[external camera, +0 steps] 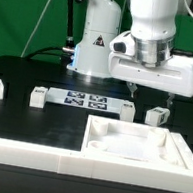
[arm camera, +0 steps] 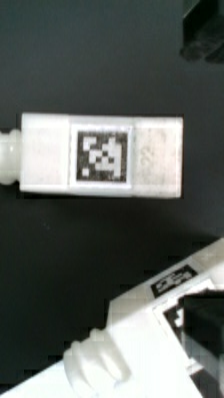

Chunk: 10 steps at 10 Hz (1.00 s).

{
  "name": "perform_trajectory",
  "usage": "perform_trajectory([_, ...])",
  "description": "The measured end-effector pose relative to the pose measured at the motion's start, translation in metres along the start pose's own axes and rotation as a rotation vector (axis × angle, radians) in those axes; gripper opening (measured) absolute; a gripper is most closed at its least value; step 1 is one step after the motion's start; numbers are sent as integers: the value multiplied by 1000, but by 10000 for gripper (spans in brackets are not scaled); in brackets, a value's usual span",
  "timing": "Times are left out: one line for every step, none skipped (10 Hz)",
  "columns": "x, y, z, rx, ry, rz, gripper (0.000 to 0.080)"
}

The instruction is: Assemble one leg

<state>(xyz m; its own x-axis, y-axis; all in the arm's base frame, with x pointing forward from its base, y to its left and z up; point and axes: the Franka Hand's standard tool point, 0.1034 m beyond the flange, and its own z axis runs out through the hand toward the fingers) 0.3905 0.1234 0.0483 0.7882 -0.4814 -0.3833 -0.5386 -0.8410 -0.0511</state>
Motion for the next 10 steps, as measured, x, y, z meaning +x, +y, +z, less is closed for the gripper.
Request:
perform_trajectory([-5,2,2,-17,-91,-9,649])
perform_trajectory([-6,2,4,-25,-167,-7,649])
perform_trajectory([-5,0,7,-30,-210,-6,649])
perform_trajectory([-9,2,10,-43,-293,-10,649])
perform_trajectory([-11,1,13,-55,-382,-2,649])
perform_trajectory([-10,-2,16,-64,-460,2,649])
perform_trajectory([-10,-4,20,-72,-515,4,649])
perform_trajectory([-10,-5,24,-85,-577,9,649])
perform_trajectory([-7,-10,27,-85,-551,10,649])
perform_trajectory([-10,-12,30,-90,-552,3,649])
